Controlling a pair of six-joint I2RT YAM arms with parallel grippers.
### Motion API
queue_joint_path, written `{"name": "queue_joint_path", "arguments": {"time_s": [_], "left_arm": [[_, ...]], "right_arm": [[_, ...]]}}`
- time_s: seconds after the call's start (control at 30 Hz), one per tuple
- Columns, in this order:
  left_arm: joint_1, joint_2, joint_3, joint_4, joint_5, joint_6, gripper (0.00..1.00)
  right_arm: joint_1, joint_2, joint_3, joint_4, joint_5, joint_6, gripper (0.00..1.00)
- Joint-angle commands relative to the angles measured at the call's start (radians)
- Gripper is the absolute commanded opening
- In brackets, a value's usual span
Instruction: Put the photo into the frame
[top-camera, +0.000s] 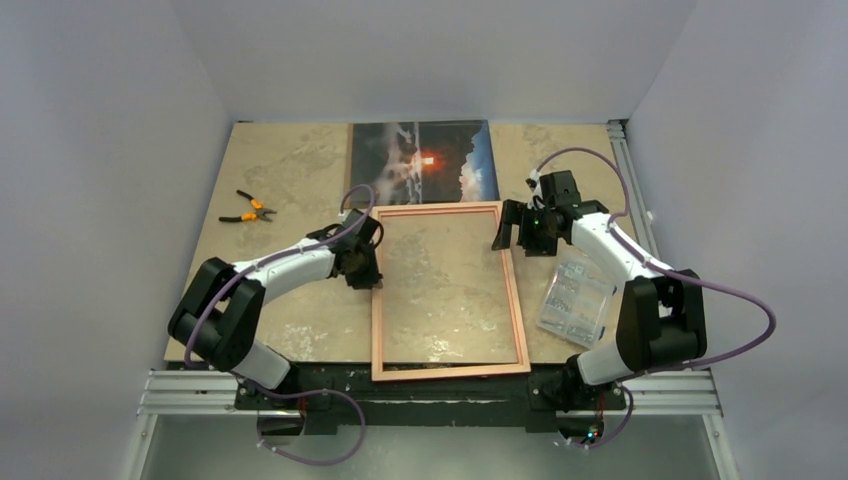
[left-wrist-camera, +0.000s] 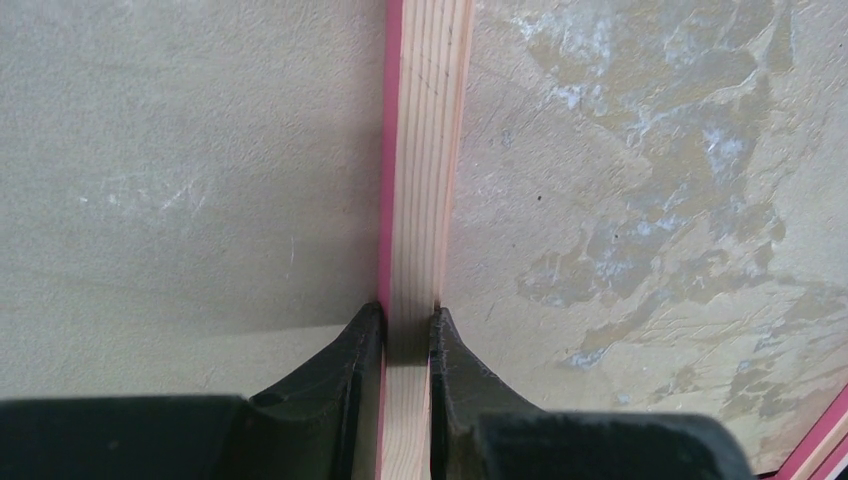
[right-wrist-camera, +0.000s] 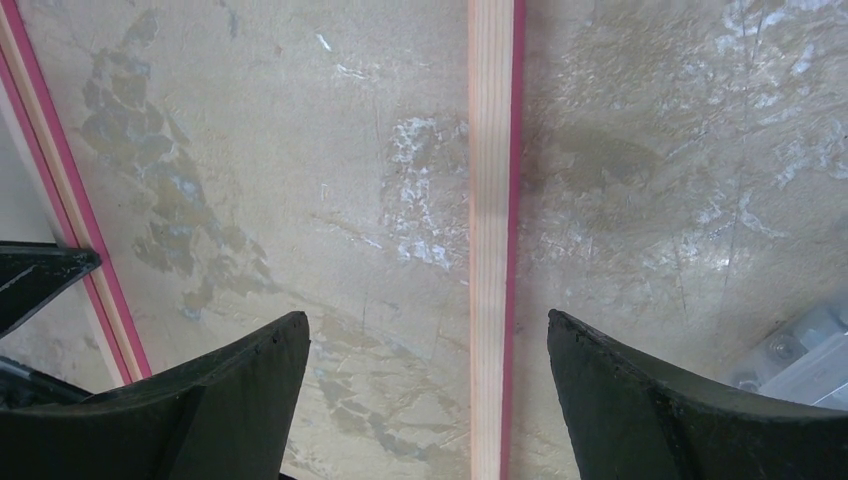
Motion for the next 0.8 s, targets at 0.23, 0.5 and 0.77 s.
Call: {"name": "queue_joint_path", "arguments": {"time_s": [0.23,0.5,0.77], "left_arm": [[0.009,0.094,0.029,0.013,-0.035,0.061,0.07],[0.009,-0.081,-0.049,0.085,0.073,0.023,0.66],[0.011,-0.326,-0.081,0.109,0.169,0.022,0.84]], "right_arm": [[0.002,-0.027,0.083,-0.021,-0.019,-0.005,0.87],[0.003,-0.048,0.085,-0.018,-0.047,0.005,0.9],[0.003,-0.157,0.051,0.014,-0.063,0.02,0.99]]}}
